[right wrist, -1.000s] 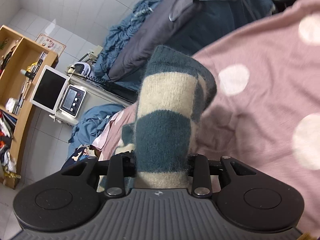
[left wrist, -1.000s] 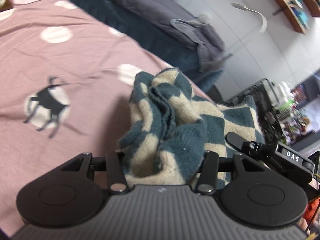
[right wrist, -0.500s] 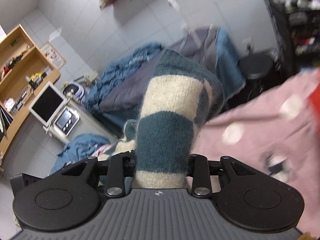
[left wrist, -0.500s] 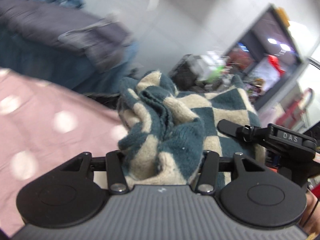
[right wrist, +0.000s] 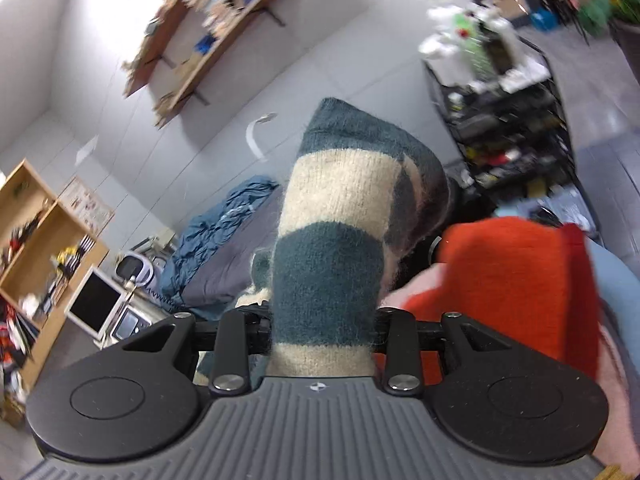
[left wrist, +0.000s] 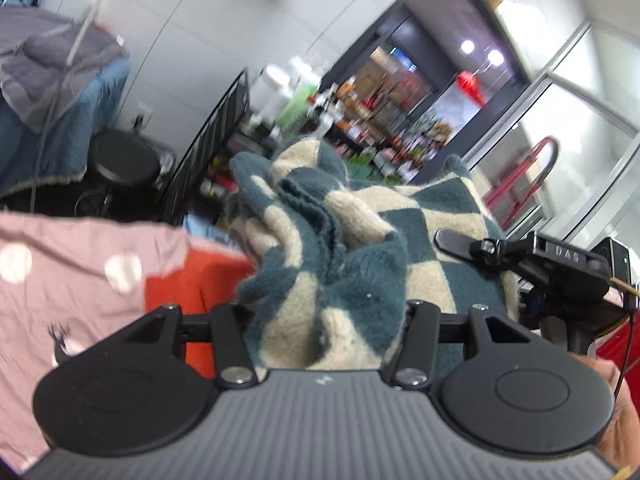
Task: Fold small clothes
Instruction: 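Lift the bundle with both grippers and carry it to the clothes pile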
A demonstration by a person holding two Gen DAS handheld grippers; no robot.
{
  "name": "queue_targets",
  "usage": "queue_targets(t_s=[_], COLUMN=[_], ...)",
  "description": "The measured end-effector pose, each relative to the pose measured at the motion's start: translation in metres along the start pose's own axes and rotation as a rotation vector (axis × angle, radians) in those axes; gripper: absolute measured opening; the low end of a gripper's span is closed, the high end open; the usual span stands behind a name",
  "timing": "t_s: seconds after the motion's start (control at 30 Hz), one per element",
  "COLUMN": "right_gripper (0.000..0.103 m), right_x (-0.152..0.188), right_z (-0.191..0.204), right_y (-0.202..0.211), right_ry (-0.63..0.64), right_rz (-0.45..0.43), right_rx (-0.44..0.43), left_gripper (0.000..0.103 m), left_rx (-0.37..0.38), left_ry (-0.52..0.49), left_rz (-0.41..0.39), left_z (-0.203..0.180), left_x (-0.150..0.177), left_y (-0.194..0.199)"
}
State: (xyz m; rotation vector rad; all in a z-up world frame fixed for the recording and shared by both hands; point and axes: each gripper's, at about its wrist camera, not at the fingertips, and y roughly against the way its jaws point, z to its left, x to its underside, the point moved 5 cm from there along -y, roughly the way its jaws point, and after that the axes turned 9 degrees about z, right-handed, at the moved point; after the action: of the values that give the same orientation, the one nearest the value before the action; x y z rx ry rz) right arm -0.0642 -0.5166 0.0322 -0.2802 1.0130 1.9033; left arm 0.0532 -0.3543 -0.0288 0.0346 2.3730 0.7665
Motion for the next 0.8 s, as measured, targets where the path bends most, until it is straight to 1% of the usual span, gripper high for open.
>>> queue_targets(t_s=[0.03,0.1,0.17,0.23,0.3,0.37,0.43,0.47,0.53,0.57,0.6,0.63,0.67,0.7,0.73,0.77,0.8], right_gripper=[0.058,0.058,0.059,0.06,0.061,0.059,0.06,0.06,0.062,0.063,0.066,0.07,0.071,0.075,0.082,0.086,0.091], right_x=[0.0,0.0,0.005,0.015,0.019,0.024,0.025,0.023,0.023,0.023,0.023,0.023,0.021,0.019,0.019,0.018,0.017], right_z=[-0.016,-0.05,-0.084,-0.112,-0.132,-0.138,-0.144,-0.153,-0.165,-0.166,-0.166,-0.164,-0.168,-0.168,-0.166,-0.167,-0.163], right_y=[-0.002,-0.003,-0.015,-0.031,-0.038,-0.044,-0.048,-0.046,-0.043,-0.043,-0.04,-0.038,-0.032,-0.028,-0.025,-0.021,-0.019], right_ry=[-0.033,-0.106,-0.163,-0.214,-0.22,-0.225,-0.171,-0.192,-0.266,-0.273,-0.273,-0.276,-0.274,-0.261,-0.242,-0.226,-0.207], right_rz=[0.014,0.024,0.048,0.059,0.043,0.013,-0.01,-0.021,-0.039,-0.044,-0.048,-0.051,-0.05,-0.055,-0.064,-0.072,-0.074], right_rx=[-0.011,-0.013,-0.016,-0.032,-0.069,-0.101,-0.091,-0.087,-0.109,-0.113,-0.115,-0.12,-0.127,-0.122,-0.107,-0.09,-0.072], left_gripper=[0.05,0.051,0.056,0.058,0.06,0.062,0.062,0.063,0.064,0.067,0.071,0.08,0.09,0.095,0.1,0.101,0.102], left_rx=[-0.012,-0.037,-0.06,-0.059,-0.069,-0.085,-0.078,-0.077,-0.092,-0.097,-0.102,-0.111,-0.124,-0.136,-0.146,-0.153,-0.162], left_ry=[0.014,0.046,0.073,0.09,0.054,0.016,0.013,0.008,-0.019,-0.026,-0.029,-0.03,-0.027,-0.02,-0.013,-0.01,-0.012], left_rz=[0.024,0.061,0.074,0.08,0.082,0.075,0.085,0.089,0.089,0.09,0.09,0.094,0.102,0.112,0.123,0.133,0.139], left_z=[0.002,0.019,0.034,0.048,0.053,0.052,0.048,0.044,0.038,0.034,0.034,0.034,0.036,0.038,0.04,0.042,0.042], left_x=[0.002,0.015,0.022,0.026,0.024,0.02,0.016,0.014,0.012,0.011,0.011,0.011,0.011,0.01,0.01,0.009,0.008], left_y=[-0.016,-0.04,-0.06,-0.068,-0.075,-0.084,-0.094,-0.097,-0.099,-0.097,-0.095,-0.094,-0.092,-0.09,-0.088,-0.085,-0.081])
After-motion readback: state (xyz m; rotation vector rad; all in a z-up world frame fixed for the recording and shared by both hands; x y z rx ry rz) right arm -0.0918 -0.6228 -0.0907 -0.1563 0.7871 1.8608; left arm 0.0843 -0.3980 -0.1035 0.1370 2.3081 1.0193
